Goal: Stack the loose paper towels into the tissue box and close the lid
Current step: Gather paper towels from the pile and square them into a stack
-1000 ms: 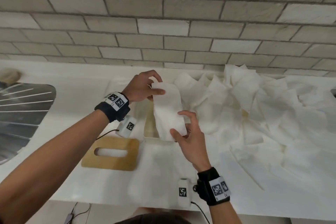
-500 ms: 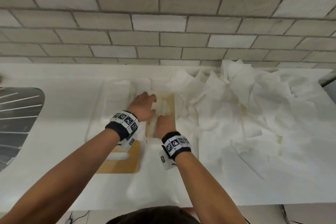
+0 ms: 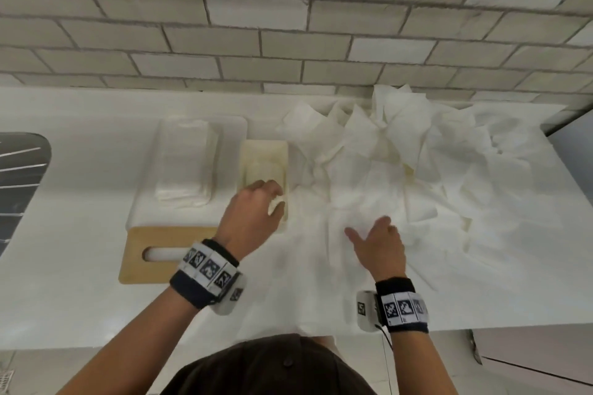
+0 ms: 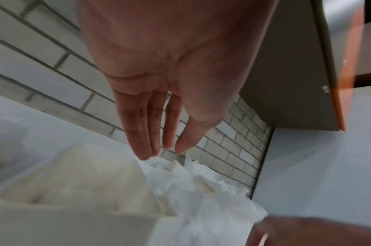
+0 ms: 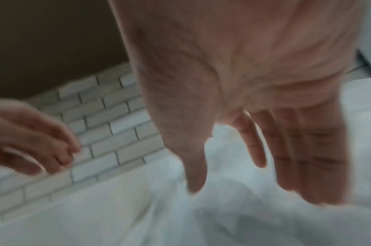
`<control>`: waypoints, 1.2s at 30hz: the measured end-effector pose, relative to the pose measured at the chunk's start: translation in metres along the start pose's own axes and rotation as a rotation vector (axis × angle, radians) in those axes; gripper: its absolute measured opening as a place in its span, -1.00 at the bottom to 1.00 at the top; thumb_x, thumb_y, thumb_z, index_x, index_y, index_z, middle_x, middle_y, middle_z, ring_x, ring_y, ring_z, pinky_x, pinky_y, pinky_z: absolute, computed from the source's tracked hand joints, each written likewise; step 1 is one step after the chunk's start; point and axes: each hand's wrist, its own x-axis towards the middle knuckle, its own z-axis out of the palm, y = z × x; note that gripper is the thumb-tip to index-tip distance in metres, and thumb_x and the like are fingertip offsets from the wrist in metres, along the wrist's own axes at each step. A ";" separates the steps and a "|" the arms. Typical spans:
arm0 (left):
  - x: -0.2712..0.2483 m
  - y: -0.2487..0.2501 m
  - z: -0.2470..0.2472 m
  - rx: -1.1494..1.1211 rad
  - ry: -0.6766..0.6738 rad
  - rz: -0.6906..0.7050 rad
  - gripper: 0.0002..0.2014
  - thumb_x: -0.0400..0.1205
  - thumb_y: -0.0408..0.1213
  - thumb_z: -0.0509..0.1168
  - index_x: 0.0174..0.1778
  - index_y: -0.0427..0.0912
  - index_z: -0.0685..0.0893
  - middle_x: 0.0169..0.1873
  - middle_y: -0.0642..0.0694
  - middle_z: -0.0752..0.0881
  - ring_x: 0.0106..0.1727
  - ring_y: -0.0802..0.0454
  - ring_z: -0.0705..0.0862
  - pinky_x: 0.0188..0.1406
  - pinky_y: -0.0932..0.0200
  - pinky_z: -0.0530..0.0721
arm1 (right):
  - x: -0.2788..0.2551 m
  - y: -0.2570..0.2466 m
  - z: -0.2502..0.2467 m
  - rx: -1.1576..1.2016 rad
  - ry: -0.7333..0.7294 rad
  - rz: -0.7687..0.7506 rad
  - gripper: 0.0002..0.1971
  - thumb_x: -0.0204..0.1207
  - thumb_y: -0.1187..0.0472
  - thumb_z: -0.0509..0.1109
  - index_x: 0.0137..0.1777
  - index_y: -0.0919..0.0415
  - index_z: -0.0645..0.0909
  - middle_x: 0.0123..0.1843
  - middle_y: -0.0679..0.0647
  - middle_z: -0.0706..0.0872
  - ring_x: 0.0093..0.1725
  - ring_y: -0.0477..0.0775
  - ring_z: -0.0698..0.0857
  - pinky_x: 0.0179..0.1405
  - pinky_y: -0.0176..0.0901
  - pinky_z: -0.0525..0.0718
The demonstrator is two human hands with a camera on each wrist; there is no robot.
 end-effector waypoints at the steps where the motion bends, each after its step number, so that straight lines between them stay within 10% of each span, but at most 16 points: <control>1: -0.007 0.010 0.008 -0.019 -0.040 0.001 -0.84 0.71 -0.21 0.46 0.18 -0.09 0.78 -0.03 -0.03 0.84 -0.04 -0.04 0.80 0.02 -0.02 0.79 | 0.004 0.017 0.009 -0.047 -0.069 0.051 -0.07 0.59 -0.32 0.55 0.63 0.39 0.33 0.47 0.35 0.64 0.47 0.43 0.66 0.38 0.22 0.65; 7: -0.006 0.041 0.083 0.088 -0.291 0.054 -0.78 0.80 -0.19 0.30 0.32 -0.14 0.69 0.17 -0.11 0.78 0.18 -0.14 0.75 0.14 -0.11 0.75 | 0.017 0.056 0.027 0.163 -0.101 -0.004 -0.78 0.61 0.12 0.64 0.03 0.12 0.63 -0.11 -0.02 0.72 0.07 0.19 0.78 -0.09 -0.17 0.63; 13: 0.037 0.053 0.146 0.379 -0.236 -0.025 -0.13 0.60 -0.37 0.49 0.76 -0.33 0.16 0.70 -0.45 0.27 0.69 -0.54 0.32 0.40 -0.30 0.70 | 0.006 0.071 -0.003 0.612 -0.052 -0.020 -0.86 0.64 0.19 0.58 -0.01 0.10 0.64 0.04 0.00 0.81 -0.03 0.05 0.80 -0.07 -0.09 0.71; 17: 0.052 0.063 0.146 0.424 -0.236 -0.009 -0.21 0.61 -0.57 0.35 0.76 -0.33 0.15 0.34 -0.31 0.65 0.28 -0.28 0.70 0.04 -0.13 0.78 | 0.003 0.080 -0.026 0.850 -0.106 -0.024 -0.71 0.64 0.36 0.54 0.25 0.08 0.60 0.19 0.07 0.87 0.13 0.18 0.85 0.05 0.06 0.84; 23: 0.050 0.084 0.099 0.149 -0.095 -0.016 -0.74 0.76 -0.42 0.22 0.29 -0.24 0.74 0.16 -0.20 0.75 0.10 -0.27 0.78 -0.07 -0.09 0.73 | -0.004 0.077 -0.050 1.220 -0.247 -0.051 -0.52 0.65 0.55 0.39 0.54 0.25 0.66 0.41 0.21 0.83 0.43 0.26 0.79 0.39 0.19 0.71; 30: 0.048 0.046 -0.006 -0.229 0.181 -0.136 -0.83 0.82 -0.23 0.35 -0.06 -0.20 0.67 -0.25 -0.15 0.76 -0.20 -0.23 0.72 -0.28 0.15 0.38 | -0.005 -0.006 -0.071 1.256 -0.309 -0.275 -0.62 0.77 0.44 0.40 0.54 0.20 0.64 0.43 0.19 0.83 0.45 0.21 0.79 0.33 0.08 0.81; 33: 0.044 -0.003 -0.053 -0.183 0.312 -0.257 -0.80 0.79 -0.17 0.40 0.06 -0.27 0.69 -0.23 -0.16 0.72 -0.20 -0.24 0.66 -0.21 0.05 0.38 | 0.008 -0.076 -0.048 1.079 -0.200 -0.367 -0.53 0.71 0.34 0.52 0.56 0.10 0.52 0.32 0.14 0.85 0.30 0.18 0.85 0.39 0.29 0.81; 36: 0.032 -0.055 -0.090 -0.238 0.384 -0.368 -0.77 0.74 -0.09 0.43 0.12 -0.20 0.73 -0.03 -0.18 0.85 0.01 -0.31 0.79 0.05 -0.18 0.72 | 0.016 -0.156 -0.012 0.806 -0.085 -0.474 -0.31 0.66 0.30 0.51 0.64 -0.11 0.25 -0.10 0.00 0.80 -0.21 0.07 0.81 -0.11 -0.09 0.87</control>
